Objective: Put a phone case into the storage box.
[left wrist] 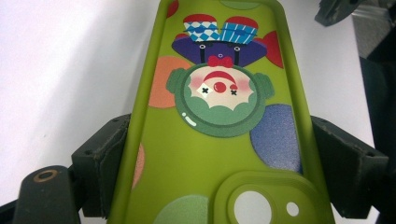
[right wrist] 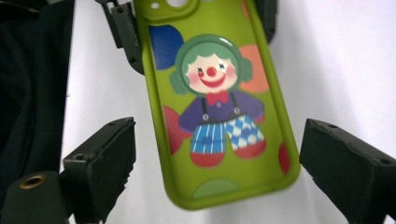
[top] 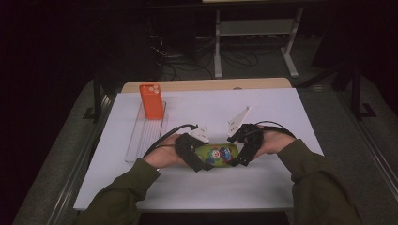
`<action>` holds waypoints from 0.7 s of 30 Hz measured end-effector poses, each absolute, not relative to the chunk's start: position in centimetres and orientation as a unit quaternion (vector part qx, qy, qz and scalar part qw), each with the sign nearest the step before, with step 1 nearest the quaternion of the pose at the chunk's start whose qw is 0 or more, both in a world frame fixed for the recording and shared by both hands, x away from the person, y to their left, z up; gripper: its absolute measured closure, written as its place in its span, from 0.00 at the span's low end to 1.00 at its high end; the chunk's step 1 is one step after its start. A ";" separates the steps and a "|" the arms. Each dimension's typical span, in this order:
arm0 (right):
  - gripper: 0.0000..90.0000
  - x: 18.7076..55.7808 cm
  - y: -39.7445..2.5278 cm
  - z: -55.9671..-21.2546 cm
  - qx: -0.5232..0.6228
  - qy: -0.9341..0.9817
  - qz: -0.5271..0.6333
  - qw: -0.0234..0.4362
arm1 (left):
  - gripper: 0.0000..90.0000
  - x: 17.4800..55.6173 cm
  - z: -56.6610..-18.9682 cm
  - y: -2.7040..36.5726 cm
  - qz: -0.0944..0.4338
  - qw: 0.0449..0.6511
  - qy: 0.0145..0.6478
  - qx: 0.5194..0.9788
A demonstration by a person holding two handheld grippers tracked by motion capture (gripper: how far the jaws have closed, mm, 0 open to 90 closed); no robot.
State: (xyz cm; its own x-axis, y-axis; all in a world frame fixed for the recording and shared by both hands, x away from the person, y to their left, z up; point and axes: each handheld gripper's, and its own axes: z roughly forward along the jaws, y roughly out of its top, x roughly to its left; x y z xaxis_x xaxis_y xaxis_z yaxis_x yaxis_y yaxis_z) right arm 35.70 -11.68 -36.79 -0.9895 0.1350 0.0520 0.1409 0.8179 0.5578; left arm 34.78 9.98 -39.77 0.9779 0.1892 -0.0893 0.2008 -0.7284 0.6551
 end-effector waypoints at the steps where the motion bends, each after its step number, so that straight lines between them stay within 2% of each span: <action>1: 0.10 35.7 -12.0 -36.8 -0.081 -0.952 -0.296 0.003 | 0.16 34.8 -39.8 10.0 -0.005 0.351 0.112 0.930; 13: 0.07 35.4 -14.9 -38.1 -0.188 -0.920 -0.340 -0.043 | 0.17 35.2 -39.9 10.4 0.036 0.342 0.195 0.919; 21: 0.06 34.4 -16.2 -38.5 -0.281 -0.889 -0.358 -0.055 | 0.17 35.5 -40.1 11.7 0.043 0.349 0.243 0.904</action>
